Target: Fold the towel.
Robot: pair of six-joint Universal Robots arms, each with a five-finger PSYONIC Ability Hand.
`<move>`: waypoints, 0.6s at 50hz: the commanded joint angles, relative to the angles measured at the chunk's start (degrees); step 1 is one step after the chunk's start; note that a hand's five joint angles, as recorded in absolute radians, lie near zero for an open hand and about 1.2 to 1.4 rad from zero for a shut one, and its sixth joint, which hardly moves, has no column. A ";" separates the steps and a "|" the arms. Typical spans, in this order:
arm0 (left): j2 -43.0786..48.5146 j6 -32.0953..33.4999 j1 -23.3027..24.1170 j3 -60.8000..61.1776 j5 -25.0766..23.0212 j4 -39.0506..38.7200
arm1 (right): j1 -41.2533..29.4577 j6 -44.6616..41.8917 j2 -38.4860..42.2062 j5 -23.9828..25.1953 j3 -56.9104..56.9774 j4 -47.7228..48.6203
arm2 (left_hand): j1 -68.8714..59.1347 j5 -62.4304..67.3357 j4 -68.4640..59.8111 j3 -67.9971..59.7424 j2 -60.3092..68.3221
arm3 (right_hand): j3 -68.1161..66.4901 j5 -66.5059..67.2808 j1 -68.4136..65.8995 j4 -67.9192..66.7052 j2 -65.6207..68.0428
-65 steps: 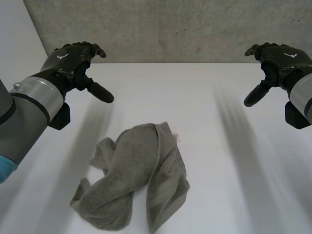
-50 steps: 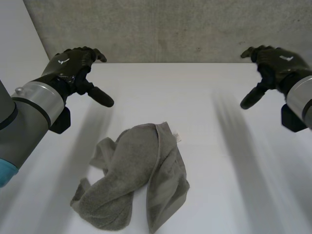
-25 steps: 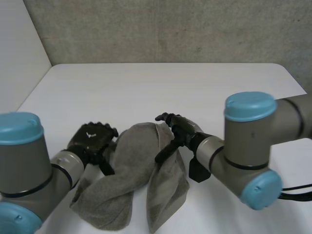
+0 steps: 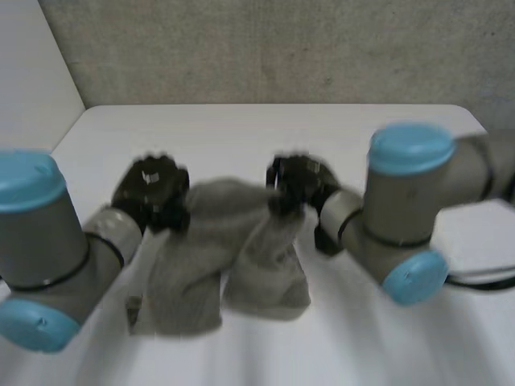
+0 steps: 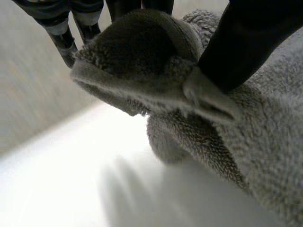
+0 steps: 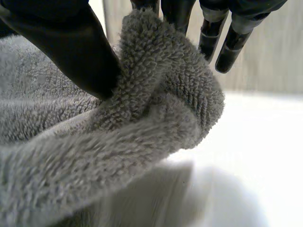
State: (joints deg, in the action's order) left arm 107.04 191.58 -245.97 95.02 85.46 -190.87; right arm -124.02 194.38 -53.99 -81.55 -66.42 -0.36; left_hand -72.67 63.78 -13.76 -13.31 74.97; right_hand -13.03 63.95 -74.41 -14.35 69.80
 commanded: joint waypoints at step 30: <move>-6.06 9.16 1.01 26.36 -0.29 -21.13 | 10.91 -59.83 -21.07 25.14 -24.10 -9.75 | 45.13 -46.24 3.76 3.31 -47.43 | 3.03 -51.40 51.86 4.35 -47.25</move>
State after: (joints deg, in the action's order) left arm 95.11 196.06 -245.37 119.23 85.07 -212.24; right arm -114.62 142.13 -76.01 -49.71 -88.94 -7.32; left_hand -31.96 21.72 -13.76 -13.31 32.43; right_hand -13.02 22.00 -33.89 -14.35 33.15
